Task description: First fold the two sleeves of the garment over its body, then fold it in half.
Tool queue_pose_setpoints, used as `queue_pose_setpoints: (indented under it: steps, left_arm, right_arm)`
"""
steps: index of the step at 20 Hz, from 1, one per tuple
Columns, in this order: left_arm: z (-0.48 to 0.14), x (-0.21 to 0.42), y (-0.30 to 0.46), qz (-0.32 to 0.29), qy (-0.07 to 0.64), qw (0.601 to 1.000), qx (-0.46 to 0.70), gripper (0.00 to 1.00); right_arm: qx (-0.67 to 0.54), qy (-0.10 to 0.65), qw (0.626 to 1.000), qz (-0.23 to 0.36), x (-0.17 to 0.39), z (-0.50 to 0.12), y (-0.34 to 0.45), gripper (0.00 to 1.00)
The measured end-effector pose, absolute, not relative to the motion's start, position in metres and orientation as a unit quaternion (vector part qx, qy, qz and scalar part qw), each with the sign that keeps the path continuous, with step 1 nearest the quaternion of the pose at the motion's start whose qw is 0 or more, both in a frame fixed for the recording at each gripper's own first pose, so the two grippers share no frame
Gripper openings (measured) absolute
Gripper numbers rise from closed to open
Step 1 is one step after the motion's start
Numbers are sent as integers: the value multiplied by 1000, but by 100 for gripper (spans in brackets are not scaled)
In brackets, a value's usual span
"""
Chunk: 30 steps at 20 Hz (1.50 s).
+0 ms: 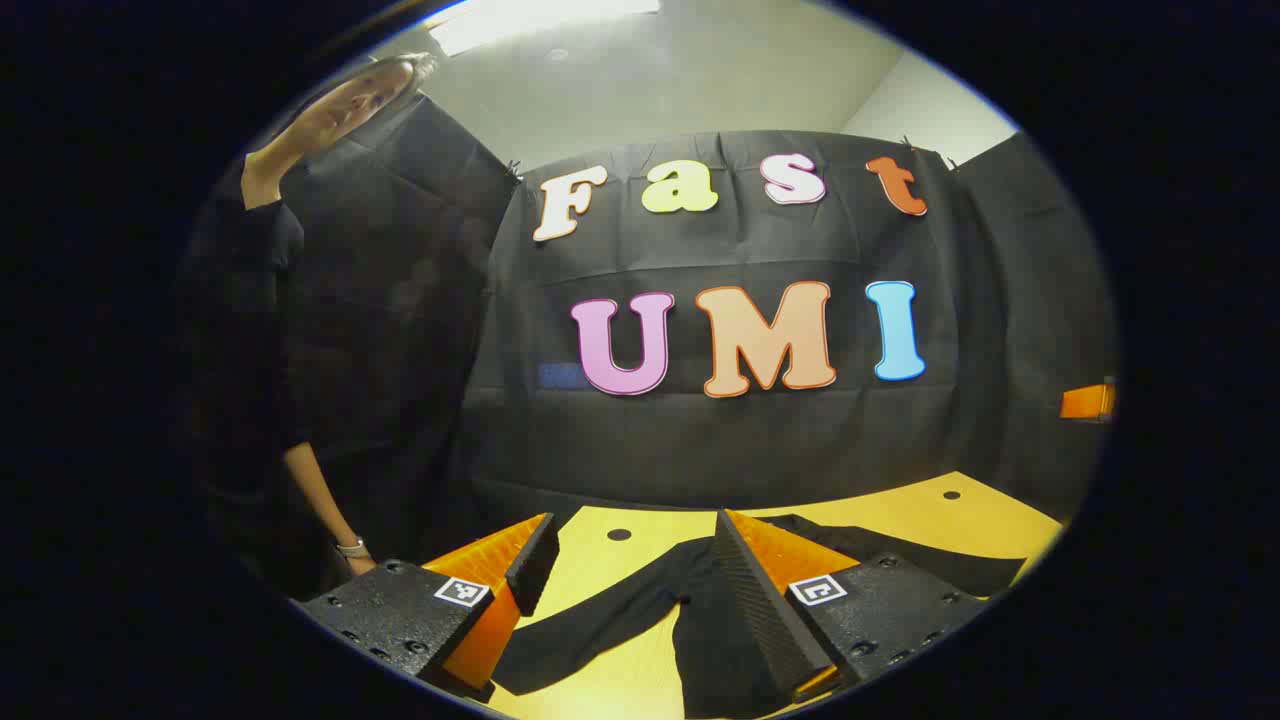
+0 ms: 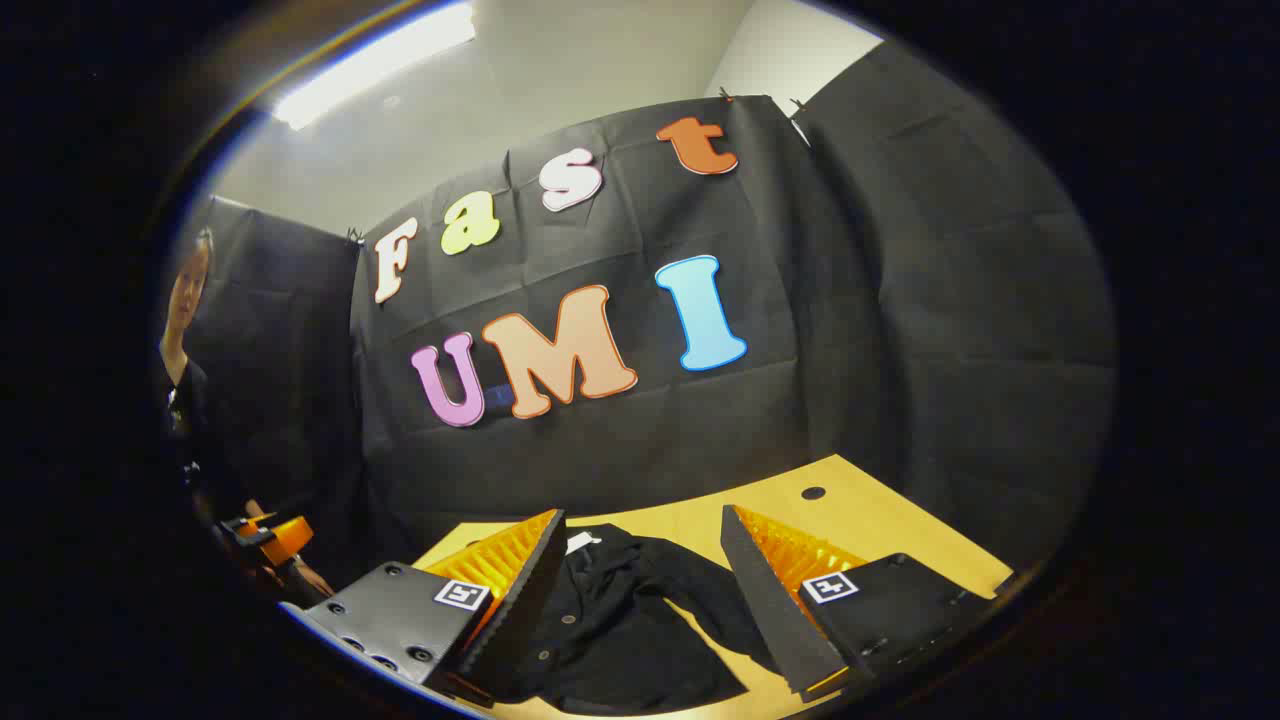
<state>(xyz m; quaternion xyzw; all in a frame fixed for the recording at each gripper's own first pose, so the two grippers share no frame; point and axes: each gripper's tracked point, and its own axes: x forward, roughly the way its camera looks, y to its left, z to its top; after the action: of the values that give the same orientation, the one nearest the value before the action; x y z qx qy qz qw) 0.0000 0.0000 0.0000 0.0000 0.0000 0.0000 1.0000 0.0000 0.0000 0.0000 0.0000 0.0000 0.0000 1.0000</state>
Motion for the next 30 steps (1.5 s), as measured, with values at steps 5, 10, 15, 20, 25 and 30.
queue_pose_setpoints:
  steps: [5, 10, 15, 20, 25, 30]
  left_arm:
    - [-8, 0, -1, 3, 13, 1000, -5, 92]
    - [-12, 1, 2, 1, 17, 1000, -3, 92]
    - [-23, -2, 9, 13, 38, 999, -4, 92]
    - [-25, -1, 12, 19, 44, 999, -3, 92]
    - [-27, -3, 12, 25, 48, 998, -14, 92]
    - [-38, -3, 10, 29, 67, 997, -25, 93]
  right_arm:
    - [-25, 25, 999, 0, -8, -23, 4, 97]
    - [-43, 37, 998, -11, -24, -32, -1, 98]
    - [-49, 49, 997, -14, -30, -37, 1, 98]
    - [-56, 59, 996, -23, -34, -38, -3, 94]
    - [-44, 61, 997, -34, -38, -35, -11, 97]
    - [-52, 78, 995, -46, -37, -41, -22, 97]
